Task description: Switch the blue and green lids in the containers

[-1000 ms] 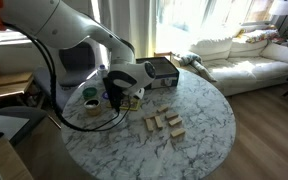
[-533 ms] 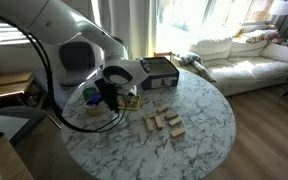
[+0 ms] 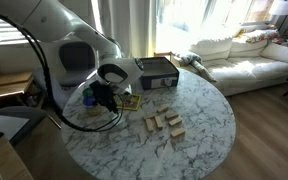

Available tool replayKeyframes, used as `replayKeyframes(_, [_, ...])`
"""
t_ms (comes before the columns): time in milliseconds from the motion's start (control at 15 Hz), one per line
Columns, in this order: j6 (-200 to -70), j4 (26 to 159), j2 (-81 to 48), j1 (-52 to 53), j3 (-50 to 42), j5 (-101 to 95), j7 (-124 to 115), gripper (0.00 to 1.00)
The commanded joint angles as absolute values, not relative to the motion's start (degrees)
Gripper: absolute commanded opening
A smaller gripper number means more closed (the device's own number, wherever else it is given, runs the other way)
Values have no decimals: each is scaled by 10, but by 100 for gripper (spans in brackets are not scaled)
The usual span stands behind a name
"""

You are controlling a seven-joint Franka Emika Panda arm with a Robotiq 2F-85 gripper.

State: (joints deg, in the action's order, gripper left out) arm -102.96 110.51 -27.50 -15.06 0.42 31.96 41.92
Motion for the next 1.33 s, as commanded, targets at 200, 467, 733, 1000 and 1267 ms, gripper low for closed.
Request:
replayKeyframes(200, [-1052, 1137, -253, -133, 0, 299, 421, 1])
replayKeyframes(467, [-1067, 1136, -254, -131, -2, 297, 412, 1])
replayKeyframes(733, [-1079, 1136, -257, -133, -3, 300, 405, 1])
replayKeyframes(1000, [-1086, 1138, -258, -131, -2, 298, 401, 1])
replayKeyframes(1267, [-1087, 1141, -259, -129, -1, 299, 394, 1])
